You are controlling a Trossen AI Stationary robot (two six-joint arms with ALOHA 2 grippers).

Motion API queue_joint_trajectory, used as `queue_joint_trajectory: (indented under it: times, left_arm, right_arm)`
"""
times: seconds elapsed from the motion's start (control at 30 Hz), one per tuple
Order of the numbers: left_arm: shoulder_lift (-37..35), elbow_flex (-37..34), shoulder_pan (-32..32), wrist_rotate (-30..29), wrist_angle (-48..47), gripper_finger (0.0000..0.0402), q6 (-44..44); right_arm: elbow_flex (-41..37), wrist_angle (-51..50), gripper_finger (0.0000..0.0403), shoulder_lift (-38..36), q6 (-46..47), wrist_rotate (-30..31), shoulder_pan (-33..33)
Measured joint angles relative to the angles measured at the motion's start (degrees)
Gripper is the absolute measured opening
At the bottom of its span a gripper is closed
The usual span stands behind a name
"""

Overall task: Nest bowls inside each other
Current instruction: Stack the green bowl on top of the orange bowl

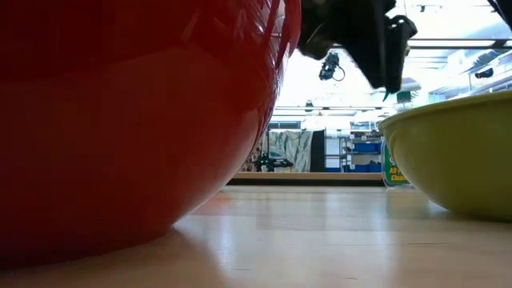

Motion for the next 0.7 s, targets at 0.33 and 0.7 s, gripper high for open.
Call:
queue_joint_trajectory:
  times: [0.33, 0.7]
  left_arm:
    - [0.2, 0.0, 4.5, 0.7, 0.7, 0.0297, 4.2]
    - [0.2, 0.0, 13.1, 2.2, 0.7, 0.0297, 6.4]
  right_arm:
    - [-19.0, 0.7, 0.0197, -14.9, -19.8, 4.1, -1.5]
    - [-39.7, 11.4, 0.0197, -26.9, -19.5, -4.0, -0.5]
